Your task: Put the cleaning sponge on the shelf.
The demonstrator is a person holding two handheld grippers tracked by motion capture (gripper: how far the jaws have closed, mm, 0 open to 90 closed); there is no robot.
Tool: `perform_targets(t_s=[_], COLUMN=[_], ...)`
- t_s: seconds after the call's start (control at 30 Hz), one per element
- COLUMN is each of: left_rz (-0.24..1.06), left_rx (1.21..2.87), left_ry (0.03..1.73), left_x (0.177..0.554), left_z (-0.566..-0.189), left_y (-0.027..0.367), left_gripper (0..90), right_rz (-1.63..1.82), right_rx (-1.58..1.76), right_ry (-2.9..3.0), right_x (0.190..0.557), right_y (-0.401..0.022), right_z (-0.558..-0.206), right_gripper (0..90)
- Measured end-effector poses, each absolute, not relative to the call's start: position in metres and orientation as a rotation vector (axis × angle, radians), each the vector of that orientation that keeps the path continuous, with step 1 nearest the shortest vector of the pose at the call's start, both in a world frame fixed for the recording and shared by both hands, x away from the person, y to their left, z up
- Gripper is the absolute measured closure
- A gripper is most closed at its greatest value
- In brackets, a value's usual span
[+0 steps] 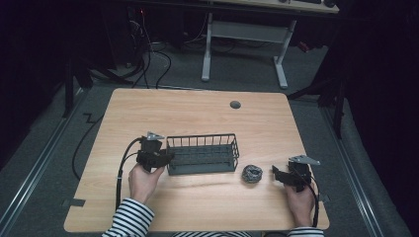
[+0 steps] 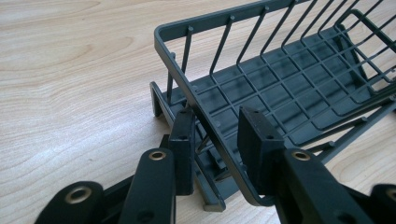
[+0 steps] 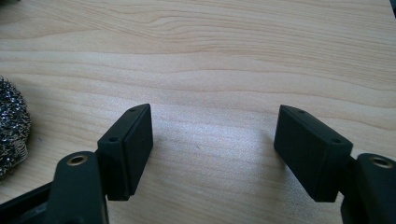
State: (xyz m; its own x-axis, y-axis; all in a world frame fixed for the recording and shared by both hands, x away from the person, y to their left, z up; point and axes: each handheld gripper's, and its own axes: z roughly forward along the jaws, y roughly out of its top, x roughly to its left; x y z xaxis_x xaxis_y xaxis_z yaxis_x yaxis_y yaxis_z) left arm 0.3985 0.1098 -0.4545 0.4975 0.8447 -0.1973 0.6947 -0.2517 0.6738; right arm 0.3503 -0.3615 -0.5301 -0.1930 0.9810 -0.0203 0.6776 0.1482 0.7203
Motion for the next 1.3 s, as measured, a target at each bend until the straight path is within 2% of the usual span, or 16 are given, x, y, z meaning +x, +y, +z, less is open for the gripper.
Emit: perform_targets(t_s=[0.13, 0.17, 0.2, 0.33, 0.7, 1.3], left_rz=[0.215, 0.188, 0.208, 0.218, 0.218, 0.273], left_rx=[1.992, 1.968, 1.980, 2.011, 1.948, 1.835], left_ry=[1.274, 1.291, 1.305, 1.306, 1.284, 1.280], left_x=[0.400, 0.401, 0.402, 0.402, 0.397, 0.379], left_z=[-0.454, -0.453, -0.453, -0.456, -0.451, -0.441], left_y=[0.113, 0.115, 0.116, 0.118, 0.127, 0.174], left_gripper=[65.7, 61.0, 41.9, 43.0, 35.1, 33.1], right_rz=[0.804, 0.804, 0.803, 0.804, 0.804, 0.806], right_rx=[1.577, 1.578, 1.578, 1.578, 1.577, 1.575], right_ry=[1.936, 1.936, 1.936, 1.936, 1.936, 1.936], right_x=[0.350, 0.350, 0.350, 0.350, 0.350, 0.350], right_y=[-0.362, -0.362, -0.362, -0.362, -0.362, -0.362], right_z=[-0.530, -0.530, -0.530, -0.530, -0.530, -0.530], right_gripper=[28.5, 28.5, 28.5, 28.5, 28.5, 28.5])
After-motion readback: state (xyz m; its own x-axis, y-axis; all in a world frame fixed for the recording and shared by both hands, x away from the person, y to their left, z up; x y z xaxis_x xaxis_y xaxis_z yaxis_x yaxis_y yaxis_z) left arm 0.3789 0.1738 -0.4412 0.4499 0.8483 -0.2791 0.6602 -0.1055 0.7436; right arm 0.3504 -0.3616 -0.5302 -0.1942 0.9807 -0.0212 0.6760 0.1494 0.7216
